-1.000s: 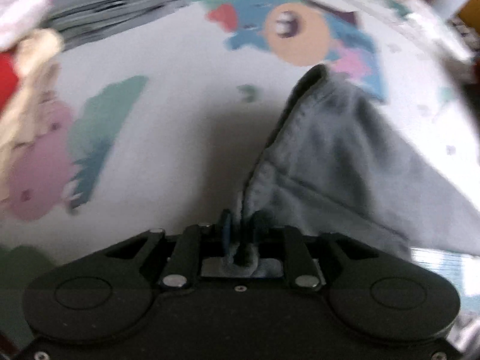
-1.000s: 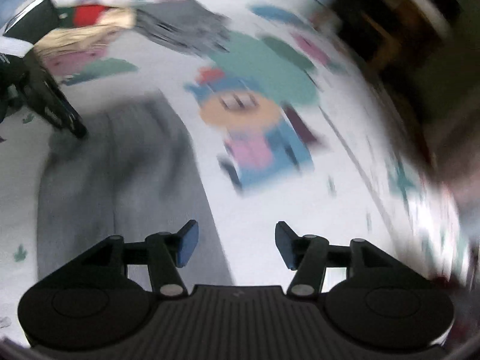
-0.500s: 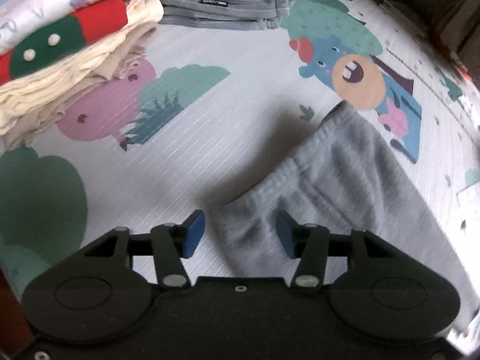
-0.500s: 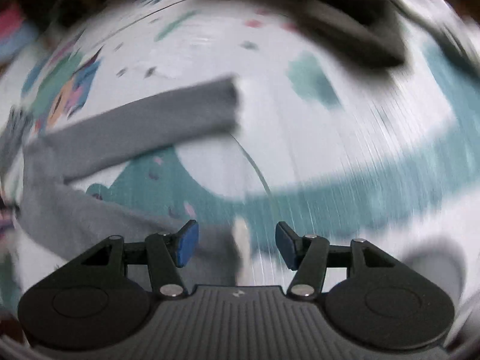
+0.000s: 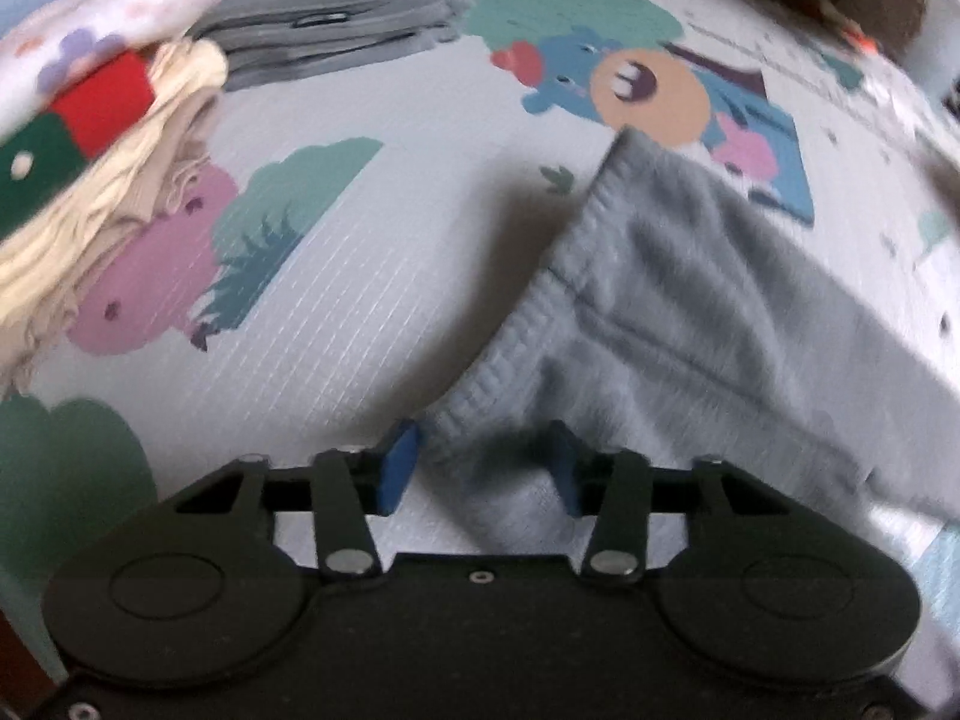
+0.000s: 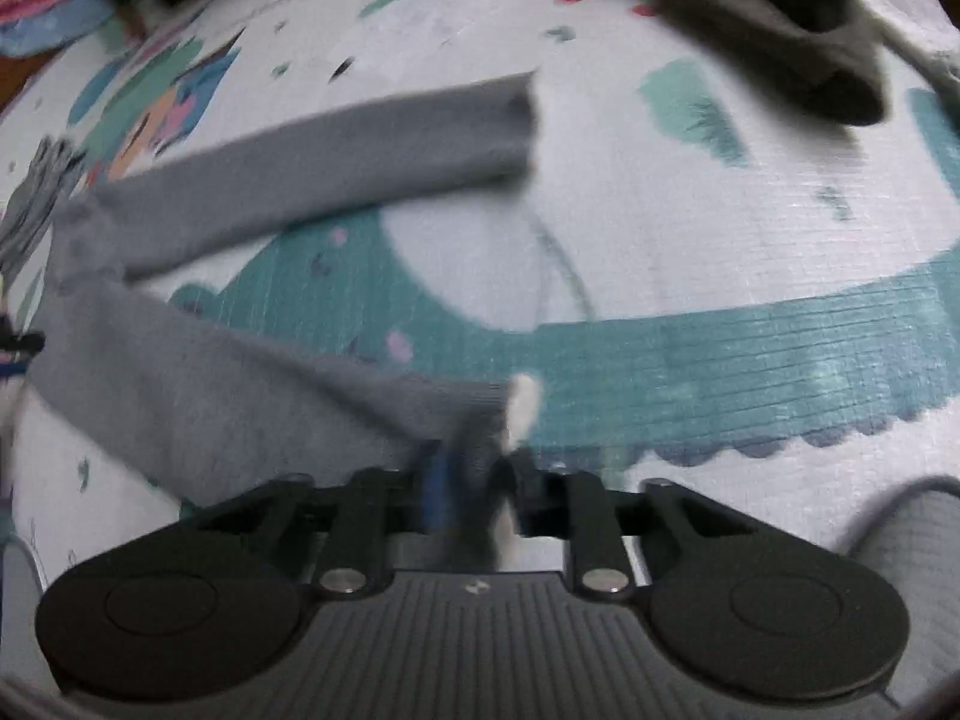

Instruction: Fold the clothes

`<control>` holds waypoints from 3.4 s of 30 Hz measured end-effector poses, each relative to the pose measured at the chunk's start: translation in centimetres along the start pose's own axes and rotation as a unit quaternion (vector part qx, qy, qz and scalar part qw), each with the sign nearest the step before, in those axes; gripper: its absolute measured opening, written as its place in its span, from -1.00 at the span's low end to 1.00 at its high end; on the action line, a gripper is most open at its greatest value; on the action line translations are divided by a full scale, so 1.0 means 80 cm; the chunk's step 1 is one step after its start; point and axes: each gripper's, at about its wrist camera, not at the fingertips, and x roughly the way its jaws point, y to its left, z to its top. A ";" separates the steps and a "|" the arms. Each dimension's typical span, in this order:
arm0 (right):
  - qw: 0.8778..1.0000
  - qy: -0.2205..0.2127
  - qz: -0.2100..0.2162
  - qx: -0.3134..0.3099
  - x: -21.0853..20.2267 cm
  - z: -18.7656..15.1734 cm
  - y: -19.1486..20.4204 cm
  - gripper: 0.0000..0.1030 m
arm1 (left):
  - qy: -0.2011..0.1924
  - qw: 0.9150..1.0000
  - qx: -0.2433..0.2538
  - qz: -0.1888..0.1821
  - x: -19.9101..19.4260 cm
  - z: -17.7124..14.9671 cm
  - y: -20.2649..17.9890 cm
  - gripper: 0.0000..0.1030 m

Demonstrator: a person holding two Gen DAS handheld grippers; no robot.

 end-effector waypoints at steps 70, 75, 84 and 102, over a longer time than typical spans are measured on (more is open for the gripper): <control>0.982 -0.092 -0.047 -0.158 0.093 0.184 0.026 -0.58 | -0.082 0.974 0.205 -0.045 0.073 0.101 -0.068 0.27; 0.984 -0.099 -0.038 -0.142 0.086 0.198 0.025 -0.56 | -0.053 0.970 0.235 -0.031 0.070 0.133 -0.061 0.17; 0.945 -0.093 0.033 -0.311 0.019 0.132 0.096 -0.52 | -0.025 0.825 0.563 -0.051 0.006 0.130 -0.122 0.17; 0.956 -0.032 0.011 -0.291 0.028 -0.057 0.169 -0.40 | -0.073 0.760 0.613 -0.202 -0.022 0.011 -0.245 0.04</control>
